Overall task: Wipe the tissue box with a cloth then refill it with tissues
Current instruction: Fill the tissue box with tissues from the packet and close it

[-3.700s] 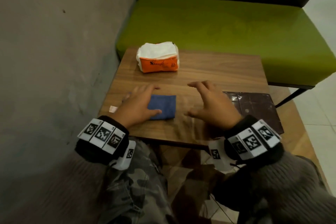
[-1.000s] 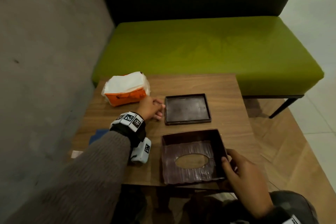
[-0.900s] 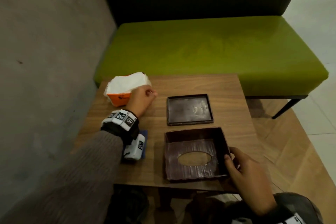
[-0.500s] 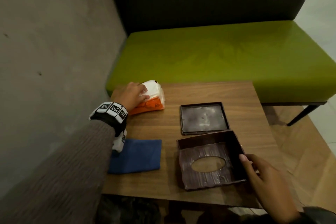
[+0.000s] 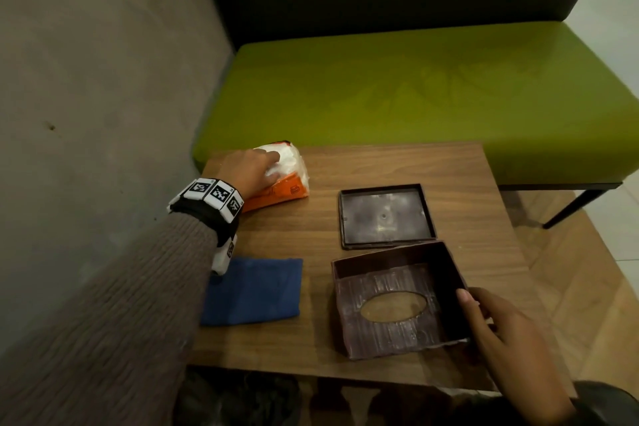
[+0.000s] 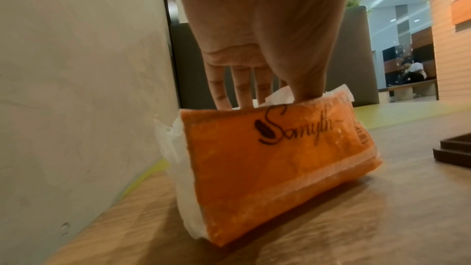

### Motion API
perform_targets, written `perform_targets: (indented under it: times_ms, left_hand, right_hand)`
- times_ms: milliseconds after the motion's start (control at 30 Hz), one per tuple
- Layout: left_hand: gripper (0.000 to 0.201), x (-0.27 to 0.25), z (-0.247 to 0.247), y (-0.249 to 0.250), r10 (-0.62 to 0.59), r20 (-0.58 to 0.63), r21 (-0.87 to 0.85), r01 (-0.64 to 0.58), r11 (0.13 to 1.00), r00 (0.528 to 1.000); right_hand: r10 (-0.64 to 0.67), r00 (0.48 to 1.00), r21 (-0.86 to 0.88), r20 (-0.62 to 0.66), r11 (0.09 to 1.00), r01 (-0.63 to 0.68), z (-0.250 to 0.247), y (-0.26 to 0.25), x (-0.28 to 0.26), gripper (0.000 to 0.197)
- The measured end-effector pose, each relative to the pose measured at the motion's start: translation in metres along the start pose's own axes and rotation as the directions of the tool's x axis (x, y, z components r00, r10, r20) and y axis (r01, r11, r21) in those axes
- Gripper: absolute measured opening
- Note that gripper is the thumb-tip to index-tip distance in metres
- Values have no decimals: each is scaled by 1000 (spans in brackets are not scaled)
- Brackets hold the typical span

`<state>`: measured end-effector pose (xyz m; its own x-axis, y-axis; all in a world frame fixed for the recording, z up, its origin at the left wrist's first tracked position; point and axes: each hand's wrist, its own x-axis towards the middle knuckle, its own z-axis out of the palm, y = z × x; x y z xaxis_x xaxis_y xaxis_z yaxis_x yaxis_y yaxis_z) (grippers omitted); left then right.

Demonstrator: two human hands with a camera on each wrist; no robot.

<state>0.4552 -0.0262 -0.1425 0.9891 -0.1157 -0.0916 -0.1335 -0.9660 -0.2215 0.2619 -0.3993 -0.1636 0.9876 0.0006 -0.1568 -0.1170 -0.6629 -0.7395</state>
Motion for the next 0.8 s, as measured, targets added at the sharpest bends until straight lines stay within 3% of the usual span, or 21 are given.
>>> perform_targets:
  times_ms: [167, 300, 367, 500, 600, 700, 800]
  left_hand:
    - [35, 0, 0, 4, 43, 71, 103, -51, 993, 997]
    - [15, 6, 1, -10, 23, 64, 13, -24, 1000, 998]
    - [20, 8, 6, -17, 1, 51, -16, 0, 1000, 999]
    - [25, -3, 6, -10, 19, -28, -47, -21, 999, 999]
    - [23, -16, 4, -4, -12, -160, -101, -4, 995, 987]
    - [27, -34, -6, -5, -114, -350, -250, 25, 968, 930]
    - [31, -50, -27, -12, -357, -442, -496, 108, 862, 823]
  right_hand:
    - [-18, 999, 15, -28, 1000, 18, 3, 2, 1, 23]
    - [-21, 1000, 22, -9, 1000, 21, 2, 3, 1, 26]
    - [-13, 1000, 22, 4, 1000, 13, 2, 4, 1, 27]
    - [-9, 1000, 10, 10, 1000, 9, 2, 4, 2, 32]
    - [-3, 1000, -46, 24, 999, 4, 1, 4, 2, 39]
    - [7, 999, -73, 39, 997, -5, -1, 1, 1, 40]
    - [50, 998, -87, 44, 995, -46, -5, -7, -3, 36]
